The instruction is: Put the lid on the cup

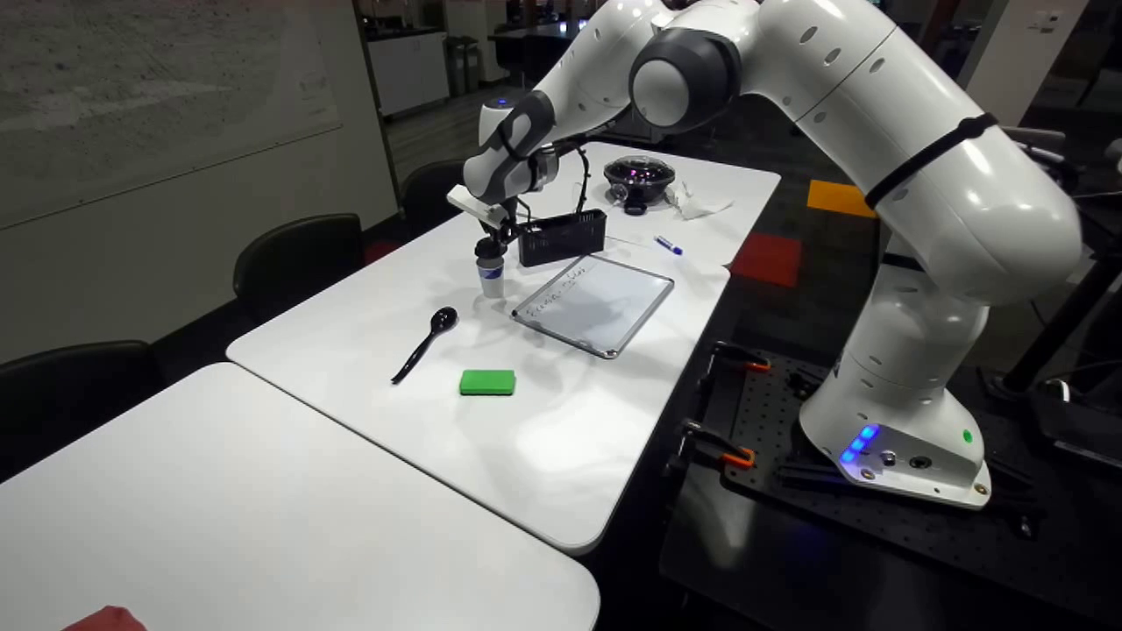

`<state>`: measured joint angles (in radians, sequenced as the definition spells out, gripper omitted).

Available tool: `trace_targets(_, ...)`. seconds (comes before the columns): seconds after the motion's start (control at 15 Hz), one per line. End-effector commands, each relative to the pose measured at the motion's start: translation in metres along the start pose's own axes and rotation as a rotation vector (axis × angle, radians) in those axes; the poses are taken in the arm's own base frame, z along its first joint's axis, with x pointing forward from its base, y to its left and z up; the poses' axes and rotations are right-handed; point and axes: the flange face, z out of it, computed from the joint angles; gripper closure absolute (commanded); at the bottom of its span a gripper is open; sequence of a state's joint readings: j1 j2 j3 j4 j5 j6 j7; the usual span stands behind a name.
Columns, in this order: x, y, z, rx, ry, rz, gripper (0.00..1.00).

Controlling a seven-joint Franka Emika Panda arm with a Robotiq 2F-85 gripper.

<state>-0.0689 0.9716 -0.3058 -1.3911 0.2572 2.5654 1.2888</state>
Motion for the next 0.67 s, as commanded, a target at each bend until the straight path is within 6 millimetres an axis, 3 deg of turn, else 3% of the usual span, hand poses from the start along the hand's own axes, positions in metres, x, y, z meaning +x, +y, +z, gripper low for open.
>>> trace_targets(0.0, 0.0, 0.007, -0.007, -0.031, 0.005, 0.025, 0.98)
trace_targets(0.6, -0.001, 0.007, 0.003, -0.011, 0.0, 0.026, 0.98)
